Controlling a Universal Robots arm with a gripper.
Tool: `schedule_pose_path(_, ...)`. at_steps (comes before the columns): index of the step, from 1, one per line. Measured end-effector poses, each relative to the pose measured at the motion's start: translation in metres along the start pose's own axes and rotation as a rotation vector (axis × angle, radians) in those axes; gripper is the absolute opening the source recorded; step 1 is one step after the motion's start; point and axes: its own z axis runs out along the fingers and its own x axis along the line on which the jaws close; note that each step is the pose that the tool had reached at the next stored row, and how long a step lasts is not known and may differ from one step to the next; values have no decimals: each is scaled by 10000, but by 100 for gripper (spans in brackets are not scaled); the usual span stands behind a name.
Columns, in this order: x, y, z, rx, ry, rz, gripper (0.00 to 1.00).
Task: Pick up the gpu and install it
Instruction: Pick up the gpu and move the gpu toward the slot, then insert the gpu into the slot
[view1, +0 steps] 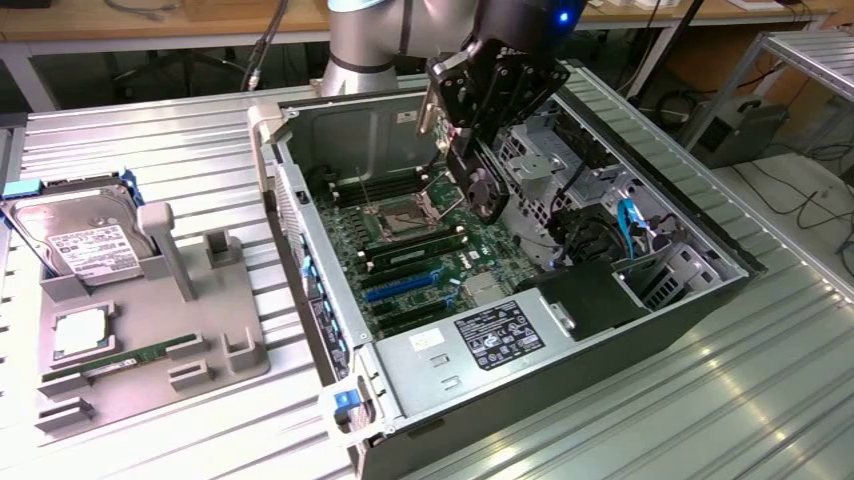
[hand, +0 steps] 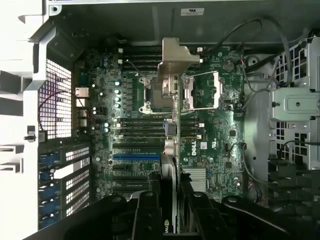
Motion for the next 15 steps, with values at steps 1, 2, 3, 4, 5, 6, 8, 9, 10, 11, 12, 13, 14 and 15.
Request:
schedule_pose_path(1, 0, 0, 1, 0, -9, -1, 26)
schedule_pose_path(2, 0, 0, 1, 0, -9, -1, 26)
schedule_pose_path(3, 0, 0, 1, 1, -9, -1, 26)
schedule_pose_path(4, 0, 0, 4, 0, -9, -3, 26)
schedule_pose_path(5, 0, -1, 10, 1, -9, -7, 26)
schedule_pose_path(6, 0, -1, 9, 1, -9, -7, 26)
schedule_pose_path(8, 0, -1, 10, 0, -9, -8, 26)
schedule_pose_path(9, 0, -1, 10, 1, -8, -7, 26)
schedule_pose_path(10, 0, -1, 10, 1, -9, -7, 26)
schedule_pose_path(11, 0, -1, 10, 1, -9, -8, 26)
schedule_pose_path(12, 0, -1, 10, 0, -9, -8, 26)
schedule_pose_path(13, 0, -1, 10, 0, -9, -9, 26)
schedule_pose_path(14, 0, -1, 10, 1, -8, -15, 26)
schedule_pose_path(15, 0, -1, 10, 0, -7, -30, 26)
